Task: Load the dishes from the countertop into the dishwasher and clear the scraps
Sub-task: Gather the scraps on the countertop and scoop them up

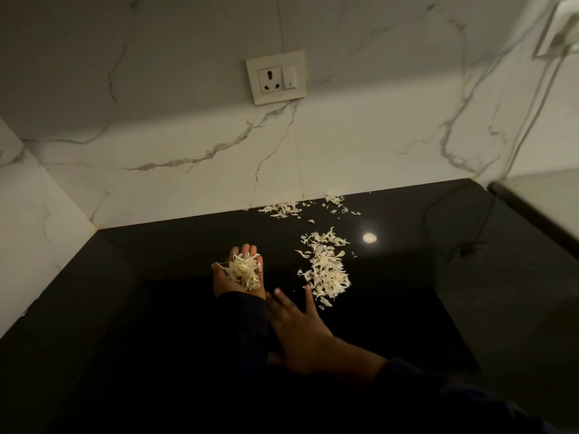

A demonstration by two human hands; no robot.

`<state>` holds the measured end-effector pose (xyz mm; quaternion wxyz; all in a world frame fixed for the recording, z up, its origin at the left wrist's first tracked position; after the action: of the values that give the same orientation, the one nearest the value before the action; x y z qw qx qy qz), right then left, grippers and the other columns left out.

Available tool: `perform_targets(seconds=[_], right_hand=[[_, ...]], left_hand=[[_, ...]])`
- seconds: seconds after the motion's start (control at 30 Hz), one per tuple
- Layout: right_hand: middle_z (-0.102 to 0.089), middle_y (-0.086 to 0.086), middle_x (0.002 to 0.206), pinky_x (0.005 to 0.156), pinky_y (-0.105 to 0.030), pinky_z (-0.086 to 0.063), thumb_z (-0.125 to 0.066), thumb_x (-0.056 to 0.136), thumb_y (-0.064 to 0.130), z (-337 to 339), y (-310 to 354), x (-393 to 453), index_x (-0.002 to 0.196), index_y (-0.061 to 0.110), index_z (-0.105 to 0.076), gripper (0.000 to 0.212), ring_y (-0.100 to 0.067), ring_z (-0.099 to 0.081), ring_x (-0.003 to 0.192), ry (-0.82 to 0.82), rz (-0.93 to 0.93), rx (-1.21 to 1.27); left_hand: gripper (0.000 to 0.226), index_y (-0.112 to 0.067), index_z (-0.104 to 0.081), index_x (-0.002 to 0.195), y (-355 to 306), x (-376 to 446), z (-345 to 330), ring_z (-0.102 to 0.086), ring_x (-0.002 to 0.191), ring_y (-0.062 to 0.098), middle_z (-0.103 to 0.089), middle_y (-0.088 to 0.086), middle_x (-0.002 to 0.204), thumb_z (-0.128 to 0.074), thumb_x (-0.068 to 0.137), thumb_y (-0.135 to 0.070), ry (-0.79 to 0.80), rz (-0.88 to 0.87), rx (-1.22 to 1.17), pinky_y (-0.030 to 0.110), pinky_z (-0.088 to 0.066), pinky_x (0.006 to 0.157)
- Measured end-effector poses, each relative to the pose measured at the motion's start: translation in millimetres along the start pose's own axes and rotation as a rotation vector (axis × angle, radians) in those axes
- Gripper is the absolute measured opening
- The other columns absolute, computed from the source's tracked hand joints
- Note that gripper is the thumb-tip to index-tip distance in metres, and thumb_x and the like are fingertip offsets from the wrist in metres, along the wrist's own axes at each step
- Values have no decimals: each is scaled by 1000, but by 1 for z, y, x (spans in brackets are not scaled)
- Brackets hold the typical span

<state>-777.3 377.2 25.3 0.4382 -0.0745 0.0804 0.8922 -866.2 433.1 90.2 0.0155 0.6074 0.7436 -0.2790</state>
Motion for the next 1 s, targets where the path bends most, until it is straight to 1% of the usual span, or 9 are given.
perform_targets(seconds=[0.1, 0.23, 0.3, 0.4, 0.47, 0.53, 0.67, 0.73, 1.0], right_hand=[[12, -2, 158, 94, -60, 31, 2, 64, 80, -24, 3, -21, 149, 16, 5, 107, -17, 23, 142, 81, 154, -52], [12, 0, 158, 99, -59, 28, -7, 78, 76, -13, -43, -18, 150, 19, 5, 92, -15, 19, 143, 27, 92, -21], [17, 1, 156, 99, -59, 26, -2, 75, 77, -4, -66, -11, 149, 20, 7, 94, -17, 20, 143, -20, 60, -14], [29, 5, 147, 101, -57, 22, 10, 64, 80, 9, -103, -3, 148, 21, 12, 103, -19, 23, 142, -185, -103, 130], [29, 4, 147, 105, -54, 18, 1, 70, 78, 15, -144, 2, 147, 20, 14, 98, -19, 25, 140, -287, -286, 271], [18, 0, 155, 112, -52, 8, -22, 84, 70, 17, -187, 8, 149, 17, 7, 89, -22, 17, 143, -355, -469, 458], [-21, -11, 152, 112, -47, -29, -60, 87, 38, 20, -263, 28, 145, 13, -25, 72, -30, -29, 138, -637, -738, 964], [-29, -11, 147, 108, -45, -37, -64, 86, 30, 26, -288, 43, 140, 12, -34, 64, -29, -41, 129, -696, -763, 990], [-54, -9, 118, 91, -28, -42, -62, 87, 24, 44, -350, 140, 105, 10, -65, 23, -22, -53, 109, -758, -735, 835]], left_hand=[[60, -3, -28, 141, 2, -15, 1, -29, 138, 28, -31, 17, 148, -17, 98, -44, 4, -14, 1, 38, -22, 114], [58, -4, -31, 139, -1, -20, -1, -30, 138, 27, -33, 16, 147, -17, 99, -43, -36, -42, 4, 37, -23, 113], [58, -4, -33, 138, 0, -19, -3, -31, 137, 27, -35, 16, 146, -17, 98, -44, -49, -49, 8, 37, -24, 113], [58, -4, -35, 137, 4, -13, -8, -33, 136, 28, -37, 16, 145, -19, 98, -44, -77, -52, 5, 38, -26, 112], [59, -4, -33, 138, 10, -2, -15, -30, 137, 29, -34, 16, 146, -18, 98, -44, -96, -48, -13, 39, -23, 113], [59, -4, -31, 139, 19, 13, -23, -29, 138, 29, -32, 16, 147, -17, 98, -44, -114, -41, -16, 39, -22, 114], [59, -4, -33, 138, 44, 41, -39, -32, 136, 29, -35, 16, 146, -18, 98, -44, -140, -33, 5, 39, -24, 113], [59, -4, -33, 138, 53, 56, -47, -30, 137, 29, -34, 17, 146, -18, 98, -44, -153, -22, -24, 39, -22, 113], [60, -4, -30, 140, 65, 132, -51, -29, 137, 30, -32, 17, 147, -15, 98, -44, -163, -40, 7, 39, -20, 114]])
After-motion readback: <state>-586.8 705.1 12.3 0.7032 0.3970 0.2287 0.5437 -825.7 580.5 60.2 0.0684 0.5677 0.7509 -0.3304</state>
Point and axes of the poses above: each hand's wrist, its own x-axis towards the middle knuckle, its own z-axis out of the back of the hand, y = z × x, the point moved 3 cm from there along x, towards the middle knuckle
